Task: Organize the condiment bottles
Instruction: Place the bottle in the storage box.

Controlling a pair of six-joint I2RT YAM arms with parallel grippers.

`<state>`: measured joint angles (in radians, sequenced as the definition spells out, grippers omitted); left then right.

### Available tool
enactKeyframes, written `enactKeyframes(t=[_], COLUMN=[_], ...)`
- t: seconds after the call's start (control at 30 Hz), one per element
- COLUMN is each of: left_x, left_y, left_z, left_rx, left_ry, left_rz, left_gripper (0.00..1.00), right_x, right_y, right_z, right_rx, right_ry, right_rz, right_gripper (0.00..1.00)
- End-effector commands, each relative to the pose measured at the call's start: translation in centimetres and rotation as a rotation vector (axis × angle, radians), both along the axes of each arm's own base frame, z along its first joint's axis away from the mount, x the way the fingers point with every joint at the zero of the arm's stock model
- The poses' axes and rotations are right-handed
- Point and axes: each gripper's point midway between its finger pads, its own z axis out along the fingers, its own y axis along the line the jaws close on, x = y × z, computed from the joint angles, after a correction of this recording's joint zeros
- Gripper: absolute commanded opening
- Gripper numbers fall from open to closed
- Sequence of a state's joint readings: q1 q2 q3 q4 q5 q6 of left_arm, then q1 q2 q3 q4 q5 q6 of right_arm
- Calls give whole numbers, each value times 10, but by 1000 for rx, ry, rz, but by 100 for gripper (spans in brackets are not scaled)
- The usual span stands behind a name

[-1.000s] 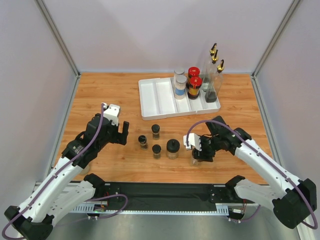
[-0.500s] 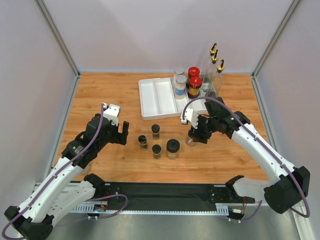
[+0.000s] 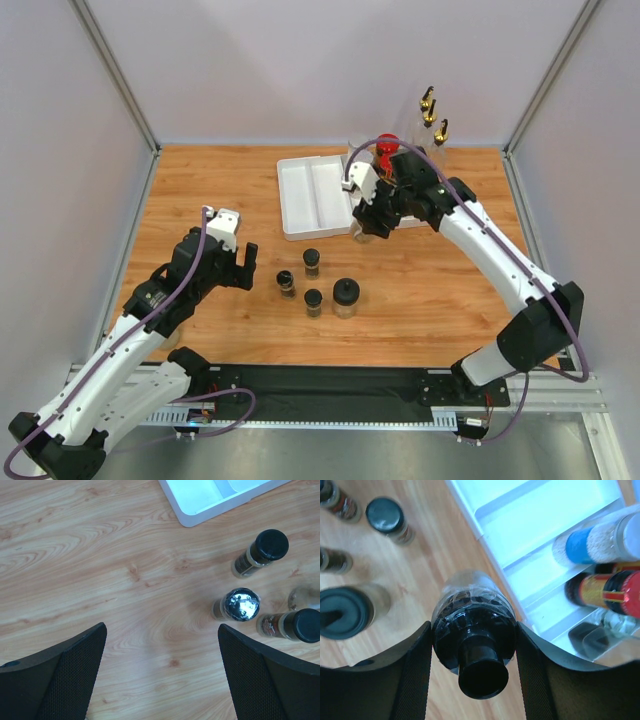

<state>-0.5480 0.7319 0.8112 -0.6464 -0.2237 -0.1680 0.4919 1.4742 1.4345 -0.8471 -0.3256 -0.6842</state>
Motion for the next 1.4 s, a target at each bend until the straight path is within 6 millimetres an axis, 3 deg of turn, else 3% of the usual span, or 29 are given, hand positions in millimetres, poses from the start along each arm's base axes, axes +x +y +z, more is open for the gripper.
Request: enactKeyframes(t=[0.0, 0.07, 0.13, 0.2, 0.23, 0.27, 0.37, 0.43, 0.47, 0.5, 0.57, 0.6, 0.7, 0.73, 0.83, 0.87, 1.03, 1.1, 1.37], left_x=[3, 4, 4, 3, 4, 4, 4, 4, 4, 4, 4, 4, 5, 5, 5, 5, 5, 5, 5], left_y=[3, 3, 3, 3, 3, 3, 3, 3, 3, 3, 3, 3, 3, 3, 2, 2, 2, 1, -1], left_z=[3, 3, 3, 3, 3, 3, 2, 2, 2, 1, 1, 1, -1, 0, -2, -2, -2, -1, -3], left_rx=[14, 16, 17, 17, 17, 19, 19, 23, 22, 23, 23, 25, 30, 27, 28, 30, 31, 29, 30], left_ry=[-25, -26, -25, -25, -25, -24, -21, -21, -22, -21, -21, -20, -14, -14, -8, -7, -7, -8, -1], left_rz=[0, 5, 3, 4, 4, 6, 6, 5, 5, 5, 5, 4, 3, 3, 2, 1, -3, -4, -12], left_gripper=[100, 100, 100, 100, 100, 100, 100, 100, 100, 100, 100, 100, 100, 100, 100, 100, 100, 100, 100], right_x=[40, 54, 70, 83, 90, 99, 121, 133, 142, 149, 163, 171, 191, 199, 216, 223, 242, 246, 254], right_y=[18, 26, 34, 41, 46, 50, 60, 64, 66, 69, 73, 76, 81, 84, 86, 86, 85, 83, 82], right_z=[48, 41, 55, 50, 61, 50, 46, 44, 53, 39, 46, 32, 34, 21, 21, 11, -6, -20, -41], right_rx=[98, 100, 136, 144, 167, 159, 161, 162, 172, 158, 169, 156, 161, 150, 147, 138, 114, 94, 59], right_ry=[-119, -103, -136, -130, -148, -127, -133, -142, -167, -149, -177, -164, -204, -196, -224, -215, -232, -224, -232], right_rz=[-61, -70, -90, -103, -109, -117, -136, -146, -159, -164, -180, -186, -204, -208, -231, -240, -256, -256, -249], right_gripper=[9, 9, 9, 9, 9, 9, 9, 9, 9, 9, 10, 10, 10, 10, 11, 11, 15, 17, 28])
